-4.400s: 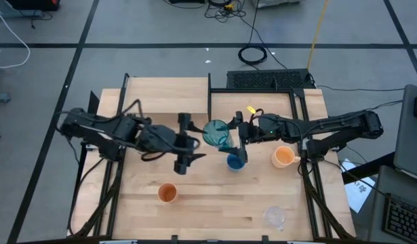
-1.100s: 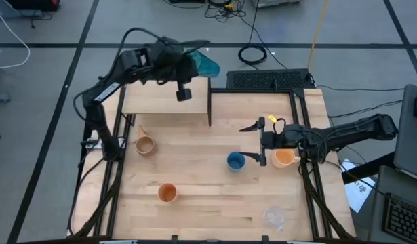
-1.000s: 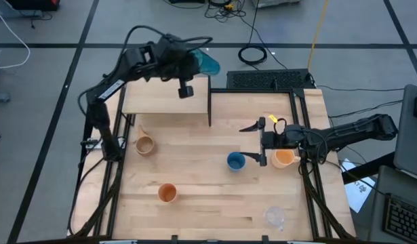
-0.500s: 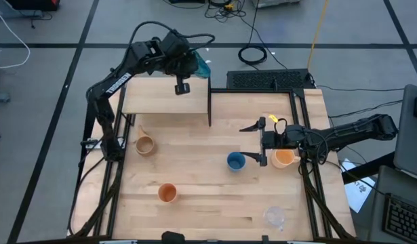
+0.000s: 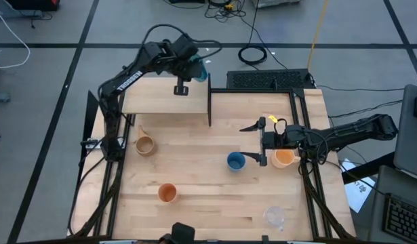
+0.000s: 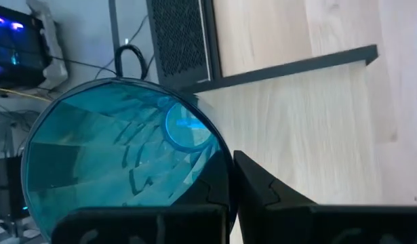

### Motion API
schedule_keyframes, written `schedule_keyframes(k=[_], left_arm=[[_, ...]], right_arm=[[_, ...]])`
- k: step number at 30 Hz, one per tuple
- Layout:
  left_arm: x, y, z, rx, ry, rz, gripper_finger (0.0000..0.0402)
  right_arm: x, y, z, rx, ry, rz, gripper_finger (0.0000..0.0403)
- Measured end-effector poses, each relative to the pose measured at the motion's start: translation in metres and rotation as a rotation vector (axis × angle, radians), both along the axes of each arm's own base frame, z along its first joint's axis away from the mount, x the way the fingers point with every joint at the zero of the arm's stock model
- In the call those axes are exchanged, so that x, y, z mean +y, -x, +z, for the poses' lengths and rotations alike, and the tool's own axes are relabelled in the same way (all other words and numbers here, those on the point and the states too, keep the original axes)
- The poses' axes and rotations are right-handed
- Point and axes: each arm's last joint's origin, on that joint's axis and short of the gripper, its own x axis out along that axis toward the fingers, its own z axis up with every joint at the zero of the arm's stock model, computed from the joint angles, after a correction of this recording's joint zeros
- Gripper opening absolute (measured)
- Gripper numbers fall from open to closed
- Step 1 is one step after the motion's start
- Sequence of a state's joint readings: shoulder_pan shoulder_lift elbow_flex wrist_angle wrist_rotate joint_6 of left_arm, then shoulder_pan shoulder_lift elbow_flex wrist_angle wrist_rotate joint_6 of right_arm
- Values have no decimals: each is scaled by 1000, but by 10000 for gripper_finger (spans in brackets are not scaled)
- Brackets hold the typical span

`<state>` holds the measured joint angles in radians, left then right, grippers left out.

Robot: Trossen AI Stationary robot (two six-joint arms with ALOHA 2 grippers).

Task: Stack small to large cups/mugs on shelf
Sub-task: Put the light blue cup on the shelf

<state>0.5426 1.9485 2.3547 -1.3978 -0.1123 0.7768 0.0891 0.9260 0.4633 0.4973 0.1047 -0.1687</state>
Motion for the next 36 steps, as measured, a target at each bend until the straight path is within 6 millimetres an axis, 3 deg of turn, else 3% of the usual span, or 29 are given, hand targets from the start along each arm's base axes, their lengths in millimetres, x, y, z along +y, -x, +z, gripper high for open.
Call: schedule_keyframes(k=[9, 20, 36], left_arm=[[16, 15, -5, 38, 76, 50, 4], [44, 36, -7, -58, 231, 83, 4], [48, 34, -14, -23, 227, 74, 6]], right_arm=[[0, 0, 0, 1, 39, 1, 393], [0, 0, 0, 1, 45, 2, 393], [0, 0, 3, -29, 50, 1, 393]])
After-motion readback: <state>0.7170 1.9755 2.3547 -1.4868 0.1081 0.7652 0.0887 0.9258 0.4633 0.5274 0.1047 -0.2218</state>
